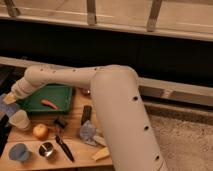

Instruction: Place sponge in paper cup

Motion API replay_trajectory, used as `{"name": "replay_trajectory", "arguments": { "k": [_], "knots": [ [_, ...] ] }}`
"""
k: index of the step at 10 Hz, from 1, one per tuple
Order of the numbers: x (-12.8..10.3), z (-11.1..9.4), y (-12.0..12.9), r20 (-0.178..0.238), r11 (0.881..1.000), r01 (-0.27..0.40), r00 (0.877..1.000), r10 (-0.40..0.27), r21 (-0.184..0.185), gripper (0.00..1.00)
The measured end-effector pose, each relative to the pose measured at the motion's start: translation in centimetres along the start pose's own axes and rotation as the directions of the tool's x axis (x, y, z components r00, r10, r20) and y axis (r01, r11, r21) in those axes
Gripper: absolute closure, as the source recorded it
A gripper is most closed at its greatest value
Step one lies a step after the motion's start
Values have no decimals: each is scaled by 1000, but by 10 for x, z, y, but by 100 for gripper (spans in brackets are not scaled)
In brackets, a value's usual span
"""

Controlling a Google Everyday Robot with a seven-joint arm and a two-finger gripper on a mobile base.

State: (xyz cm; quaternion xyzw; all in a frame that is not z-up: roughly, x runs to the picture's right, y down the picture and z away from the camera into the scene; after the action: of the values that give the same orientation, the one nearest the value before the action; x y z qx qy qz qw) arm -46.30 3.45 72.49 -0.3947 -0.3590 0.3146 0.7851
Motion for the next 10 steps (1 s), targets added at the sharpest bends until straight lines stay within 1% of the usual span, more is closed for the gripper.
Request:
{"name": "replay_trajectory", "arguments": {
  "k": [3,5,8,10],
  "knots": [
    [11,11,-4,-5,1000,-24,1000,24,-17,100],
    [17,11,-10,-2,999,-43,999,43,-20,100],
    [27,14,-18,8,997,-76,997,76,-27,100],
    [35,21,-24,19,994,-104,994,105,-37,100]
  ]
}}
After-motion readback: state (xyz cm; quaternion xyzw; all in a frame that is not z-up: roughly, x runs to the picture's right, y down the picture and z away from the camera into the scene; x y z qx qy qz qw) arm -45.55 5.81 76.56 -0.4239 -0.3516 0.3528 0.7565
